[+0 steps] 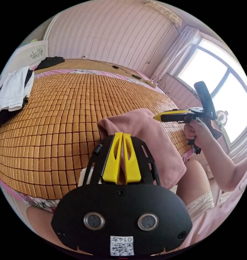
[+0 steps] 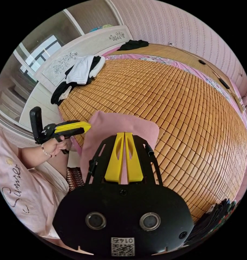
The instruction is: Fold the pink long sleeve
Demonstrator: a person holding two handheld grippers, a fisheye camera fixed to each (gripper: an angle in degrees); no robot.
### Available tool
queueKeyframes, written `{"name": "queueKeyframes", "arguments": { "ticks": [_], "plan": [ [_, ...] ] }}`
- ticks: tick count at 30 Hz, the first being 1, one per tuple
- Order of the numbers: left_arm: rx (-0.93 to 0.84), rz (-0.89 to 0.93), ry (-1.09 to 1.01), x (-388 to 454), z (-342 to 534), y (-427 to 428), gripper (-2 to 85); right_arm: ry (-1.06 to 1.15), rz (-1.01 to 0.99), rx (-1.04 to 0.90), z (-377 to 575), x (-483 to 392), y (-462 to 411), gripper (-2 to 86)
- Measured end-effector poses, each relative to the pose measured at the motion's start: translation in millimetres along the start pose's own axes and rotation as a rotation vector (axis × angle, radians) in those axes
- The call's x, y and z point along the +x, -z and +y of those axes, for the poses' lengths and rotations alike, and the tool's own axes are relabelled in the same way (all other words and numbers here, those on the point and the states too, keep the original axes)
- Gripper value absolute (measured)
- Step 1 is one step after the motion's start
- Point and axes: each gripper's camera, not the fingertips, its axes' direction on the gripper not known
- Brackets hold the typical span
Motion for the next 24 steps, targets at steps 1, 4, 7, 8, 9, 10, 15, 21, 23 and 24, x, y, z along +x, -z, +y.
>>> {"name": "queueKeyframes", "arguments": {
  "ticks": [1,4,7,8,9,10,15,21,23,24],
  "plan": [
    [0.018,-0.019,-0.033,1,-5,-3,-1.0,-0.008,-0.024,-0.011,19,-5,4,-0.4],
    [-0.055,-0.049,-0.121,2,-15,-30,-1.0,-0.094,0.015,-0.105,73,-8,-6,-0.3],
    [-0.083,-0.048,-0.123,-12,-8,-54,-0.9,-0.16,0.089,-0.23,118,8,-47,-0.3],
    [-0.086,-0.027,-0.117,-15,-9,-55,-0.8,-0.199,0.074,-0.17,133,17,-56,-0.3],
    [-0.097,-0.028,-0.125,-15,-11,-55,-0.8,-0.222,0.059,-0.135,138,22,-56,-0.3],
    [-0.109,-0.031,-0.137,-13,-16,-50,-0.6,-0.246,0.028,-0.118,144,30,-55,-0.2],
    [-0.1,0.036,-0.059,-15,-14,-14,5.0,-0.22,-0.05,0.171,172,58,-2,0.6],
    [-0.273,0.193,0.13,-24,22,-38,15.3,-0.345,-0.263,0.135,194,152,-25,21.8],
    [-0.264,0.222,0.154,-23,22,-47,15.8,-0.349,-0.311,0.094,200,169,-47,20.2],
    [-0.266,0.23,0.152,-22,22,-49,15.5,-0.352,-0.31,0.073,201,172,-52,19.5]
  ]
}}
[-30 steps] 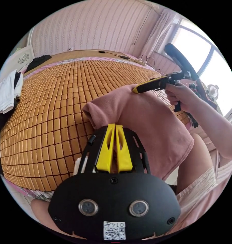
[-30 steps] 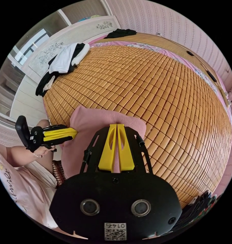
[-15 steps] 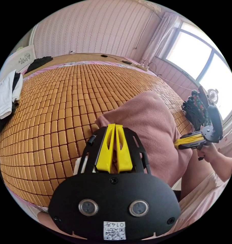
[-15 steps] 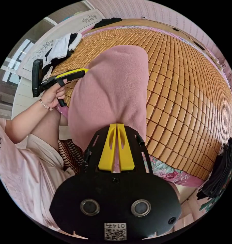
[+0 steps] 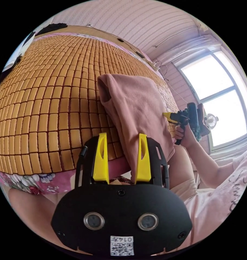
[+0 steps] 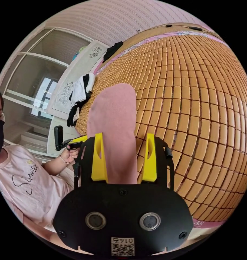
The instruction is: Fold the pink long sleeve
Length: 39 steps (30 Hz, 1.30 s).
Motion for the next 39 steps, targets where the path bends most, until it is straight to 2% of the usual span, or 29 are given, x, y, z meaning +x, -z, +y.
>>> {"name": "queueKeyframes", "arguments": {
  "ticks": [4,6,7,12,16,21,24,27,29,33,35,39],
  "plan": [
    [-0.008,0.053,-0.007,2,-7,-12,13.6,-0.014,-0.028,0.011,17,23,4,16.3],
    [-0.023,0.102,-0.006,1,-9,-19,11.9,0.001,-0.03,-0.004,24,27,6,11.2],
    [-0.043,0.138,0.021,-1,-11,-24,10.6,0.021,-0.135,-0.018,27,29,6,8.7],
    [-0.018,0.199,0.02,-3,-9,-29,5.6,0.062,-0.09,0.028,54,12,25,7.1],
    [0.013,0.144,-0.179,37,-3,-11,4.9,0.221,-0.045,0.114,92,-38,67,6.6],
    [0.098,0.227,-0.365,107,-1,14,4.8,0.31,-0.058,0.312,159,-68,153,6.5],
    [0.136,0.259,-0.55,180,-14,17,4.9,0.337,0.0,0.432,212,-77,227,6.5],
    [0.173,0.406,-0.685,259,-36,3,4.9,0.332,0.088,0.541,266,-77,316,6.6],
    [0.159,0.569,-0.748,331,-60,-23,4.9,0.281,0.172,0.61,303,-68,397,6.8],
    [0.107,0.671,-0.804,456,-92,-75,5.3,0.123,0.356,0.63,336,-44,510,7.8],
    [0.046,0.607,-0.739,521,-111,-134,6.0,-0.077,0.453,0.588,342,6,567,9.1],
    [-0.079,0.357,-0.751,582,-119,-233,6.6,-0.418,0.542,0.518,354,114,584,8.0]
  ]
}}
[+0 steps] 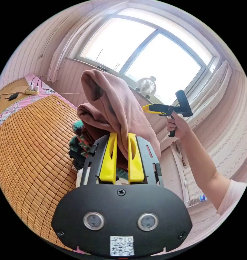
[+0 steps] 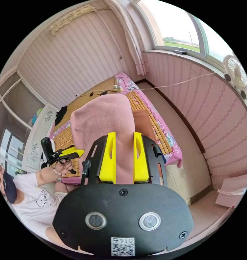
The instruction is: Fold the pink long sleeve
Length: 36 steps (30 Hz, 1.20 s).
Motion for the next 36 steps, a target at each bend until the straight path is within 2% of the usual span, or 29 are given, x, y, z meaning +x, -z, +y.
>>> {"name": "queueKeyframes", "arguments": {
  "ticks": [2,6,12,16,21,23,25,27,30,32,36],
  "plan": [
    [0.001,-0.023,-0.021,-2,-2,-28,6.5,-0.037,0.008,-0.099,9,31,-41,5.3],
    [0.032,-0.008,-0.002,2,-3,-32,6.5,0.02,-0.058,0.024,30,34,-30,4.6],
    [0.058,0.018,0.003,17,-2,-32,6.8,0.084,0.041,0.09,55,9,7,3.8],
    [0.169,-0.087,-0.043,33,2,-10,3.8,0.233,0.108,0.138,84,-53,43,2.6],
    [0.245,-0.169,-0.219,76,-28,-19,-0.5,0.452,0.067,0.051,122,-139,34,0.0],
    [0.193,-0.282,-0.188,79,-46,-49,-0.8,0.461,0.177,-0.033,126,-154,13,-0.7],
    [0.065,-0.354,-0.153,68,-55,-80,-0.9,0.453,0.178,-0.034,125,-157,11,-0.8],
    [0.027,-0.375,-0.133,59,-56,-91,-0.9,0.457,0.181,-0.029,124,-162,15,-0.8],
    [0.073,-0.355,-0.126,62,-53,-66,-0.8,0.465,0.216,-0.007,124,-174,24,-0.6],
    [0.151,-0.346,-0.204,67,-31,-21,-0.8,0.47,0.253,0.049,132,-191,40,0.0],
    [0.246,-0.375,-0.163,49,46,65,-0.8,0.502,0.156,0.095,155,-229,52,4.8]
  ]
}}
